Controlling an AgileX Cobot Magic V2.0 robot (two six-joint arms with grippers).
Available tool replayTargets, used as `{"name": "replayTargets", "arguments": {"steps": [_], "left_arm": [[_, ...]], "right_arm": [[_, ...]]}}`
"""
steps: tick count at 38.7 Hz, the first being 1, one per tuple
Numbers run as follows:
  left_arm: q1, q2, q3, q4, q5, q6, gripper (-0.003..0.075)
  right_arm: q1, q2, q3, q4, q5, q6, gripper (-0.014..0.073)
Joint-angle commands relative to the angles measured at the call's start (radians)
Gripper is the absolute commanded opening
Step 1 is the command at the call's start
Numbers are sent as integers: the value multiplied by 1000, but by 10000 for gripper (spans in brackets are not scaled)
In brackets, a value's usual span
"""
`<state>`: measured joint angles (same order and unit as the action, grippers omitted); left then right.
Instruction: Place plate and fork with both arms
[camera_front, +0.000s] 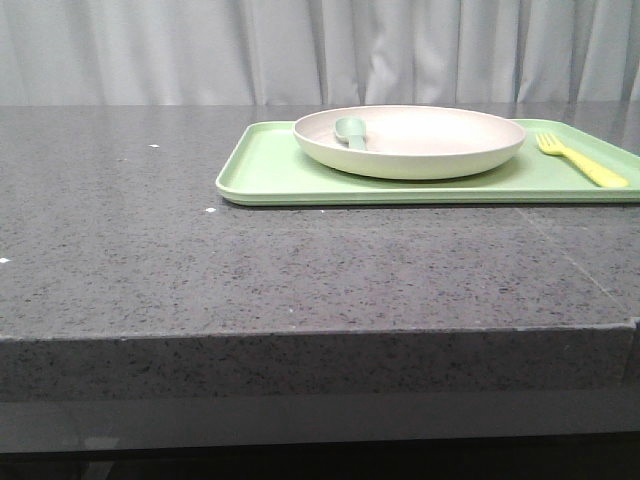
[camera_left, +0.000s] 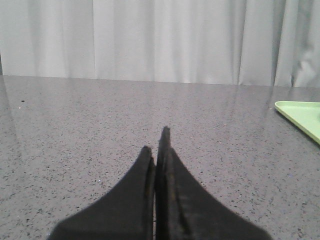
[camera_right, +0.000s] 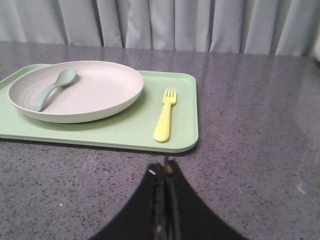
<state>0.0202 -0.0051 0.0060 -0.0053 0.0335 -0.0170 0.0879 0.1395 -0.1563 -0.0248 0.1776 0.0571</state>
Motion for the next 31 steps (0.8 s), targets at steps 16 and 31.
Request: {"name": "replayTargets", "arguments": {"steps": [16,31], "left_arm": [[0,-22,2,-7,-83,-14,-18],[0,-22,2,-7,-83,-14,-18]], "right_arm": [[-68,-169,180,-10,-284,-10,-68],[-80,-169,180,-10,-285,-10,-68]]}}
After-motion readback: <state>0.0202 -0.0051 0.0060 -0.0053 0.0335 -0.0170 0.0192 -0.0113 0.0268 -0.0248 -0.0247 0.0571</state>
